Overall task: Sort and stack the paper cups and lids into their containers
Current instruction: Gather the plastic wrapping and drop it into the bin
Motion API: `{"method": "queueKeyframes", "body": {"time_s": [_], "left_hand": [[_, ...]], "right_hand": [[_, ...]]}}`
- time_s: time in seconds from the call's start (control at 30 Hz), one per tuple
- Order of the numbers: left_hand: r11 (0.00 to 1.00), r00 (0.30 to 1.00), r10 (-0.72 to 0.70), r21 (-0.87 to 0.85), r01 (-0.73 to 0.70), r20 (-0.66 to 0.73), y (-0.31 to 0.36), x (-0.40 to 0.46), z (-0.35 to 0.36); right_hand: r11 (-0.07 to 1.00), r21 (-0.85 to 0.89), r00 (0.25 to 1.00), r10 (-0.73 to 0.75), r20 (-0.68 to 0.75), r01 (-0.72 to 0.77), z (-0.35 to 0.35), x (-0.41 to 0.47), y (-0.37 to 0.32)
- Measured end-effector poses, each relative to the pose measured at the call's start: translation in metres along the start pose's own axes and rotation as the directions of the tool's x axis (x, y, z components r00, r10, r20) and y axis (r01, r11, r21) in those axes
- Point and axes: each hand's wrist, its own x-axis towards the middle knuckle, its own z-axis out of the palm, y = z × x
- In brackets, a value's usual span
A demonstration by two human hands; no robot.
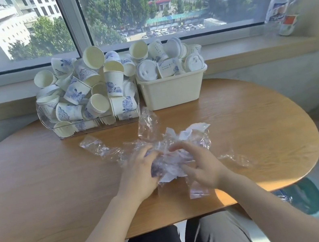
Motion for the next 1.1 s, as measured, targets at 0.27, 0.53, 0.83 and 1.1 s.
{"method": "queueKeyframes", "body": {"time_s": [0.27,0.53,0.83,1.1], "left_hand": [[0.992,0.997,-0.019,-0.130,0.010,-0.072,0.032,0.004,0.018],[0.917,0.991,0.125,-0.376,-0.131,-0.042,0.061,0.011,0.030],[0.891,0.941,0.267,-0.425,-0.158,0.209,0.063,0.013,0.021],[0.791,0.977,0.178,-0.608,-0.070,0.118,0.048,-0.006,0.002]], "right_hand": [[0.916,-0.289,0.943,0.203,-0.263,-0.277,-0.005,-0.014,0.013],[0.964,-0.140,0.974,0.227,-0.026,-0.228,-0.034,-0.038,0.029],[0.965,-0.238,0.993,0.116,0.020,-0.108,-0.046,-0.044,0.050],[0.953,-0.291,0.996,0.073,-0.052,-0.085,-0.037,-0.046,0.051]]}}
